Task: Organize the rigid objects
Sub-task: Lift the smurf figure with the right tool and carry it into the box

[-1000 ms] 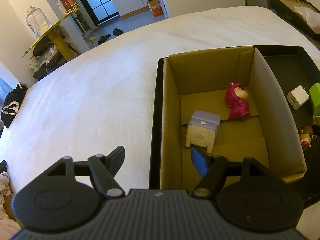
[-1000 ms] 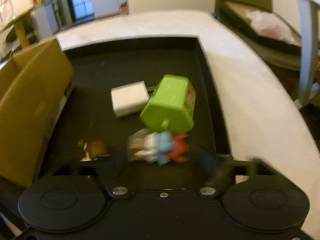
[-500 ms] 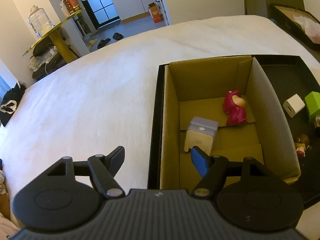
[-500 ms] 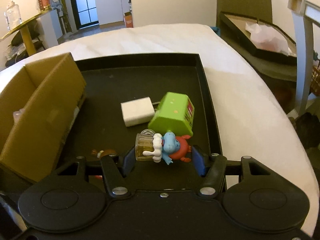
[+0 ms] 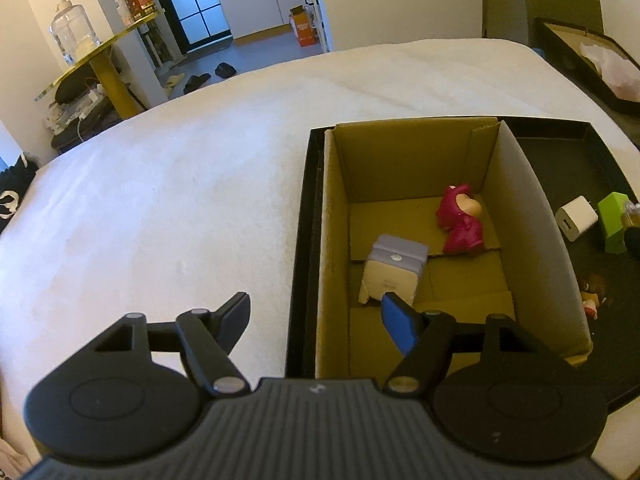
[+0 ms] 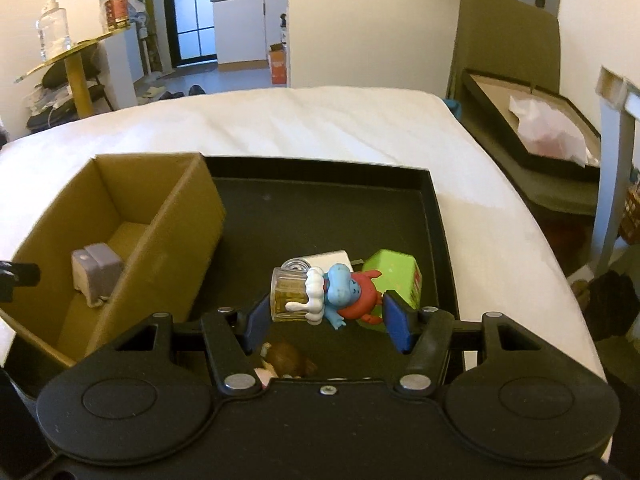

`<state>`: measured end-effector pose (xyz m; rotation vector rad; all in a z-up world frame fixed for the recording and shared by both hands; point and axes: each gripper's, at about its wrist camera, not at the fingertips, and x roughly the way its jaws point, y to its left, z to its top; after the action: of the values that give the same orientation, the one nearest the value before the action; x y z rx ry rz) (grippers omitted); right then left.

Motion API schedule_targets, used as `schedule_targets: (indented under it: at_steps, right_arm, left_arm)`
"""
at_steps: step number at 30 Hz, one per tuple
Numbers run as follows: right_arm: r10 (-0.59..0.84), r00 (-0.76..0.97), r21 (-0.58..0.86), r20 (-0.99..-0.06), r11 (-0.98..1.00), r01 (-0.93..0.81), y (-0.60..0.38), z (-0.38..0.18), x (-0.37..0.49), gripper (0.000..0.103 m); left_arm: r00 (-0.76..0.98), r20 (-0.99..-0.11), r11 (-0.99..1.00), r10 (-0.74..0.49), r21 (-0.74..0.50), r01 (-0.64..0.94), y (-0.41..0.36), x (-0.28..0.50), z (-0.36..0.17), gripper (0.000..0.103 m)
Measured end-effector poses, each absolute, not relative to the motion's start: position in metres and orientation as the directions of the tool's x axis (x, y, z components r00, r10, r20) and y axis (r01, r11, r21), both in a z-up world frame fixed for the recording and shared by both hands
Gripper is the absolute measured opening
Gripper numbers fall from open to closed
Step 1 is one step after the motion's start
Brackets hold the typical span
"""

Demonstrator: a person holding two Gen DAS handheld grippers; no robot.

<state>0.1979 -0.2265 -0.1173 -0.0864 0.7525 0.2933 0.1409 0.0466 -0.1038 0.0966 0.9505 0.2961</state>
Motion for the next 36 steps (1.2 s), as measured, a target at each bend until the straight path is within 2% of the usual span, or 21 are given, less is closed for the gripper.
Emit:
schedule_targets:
  at_steps: [2, 4, 6, 9, 15, 36]
  right_arm:
    - [0.238, 0.697, 0.025, -0.677, 0.953, -0.302, -0.222, -0.11, 0.198, 0.058]
    - [0.248, 0.703, 0.024, -0.666, 0.95, -0.312, -0.216, -0.102, 0.197, 0.058]
    - [0.26, 0.71, 0.021, -0.654, 0.945, -0.327, -0.21, -0.093, 0.196, 0.058]
    - [0.276, 0.72, 0.012, -0.637, 0.937, -0.348, -0.202, -0.082, 0.196, 0.058]
    - [0.302, 0.728, 0.002, -0.615, 0.924, -0.381, -0.186, -0.068, 0.198, 0.058]
    - [0.365, 0.693, -0.07, -0.622, 0.855, -0.513, -0.121, -0.06, 0.197, 0.058]
  left_arm:
    - [0.542, -0.792, 0.958, 0.283, 0.206, -0.2, 0.047, 0.141, -0.105, 0.066]
    - [0.546, -0.791, 0.96, 0.276, 0.2, -0.196, 0.047, 0.141, -0.105, 0.054]
    - [0.543, -0.795, 0.962, 0.269, 0.194, -0.192, 0.047, 0.142, -0.106, 0.027]
    - [0.539, -0.807, 0.969, 0.24, 0.167, -0.181, 0.049, 0.142, -0.107, 0.014]
    - [0.547, -0.808, 0.972, 0.219, 0.136, -0.189, 0.053, 0.14, -0.107, 0.009]
    - [0.533, -0.825, 0.977, 0.187, 0.099, -0.188, 0.061, 0.14, -0.113, 0.008]
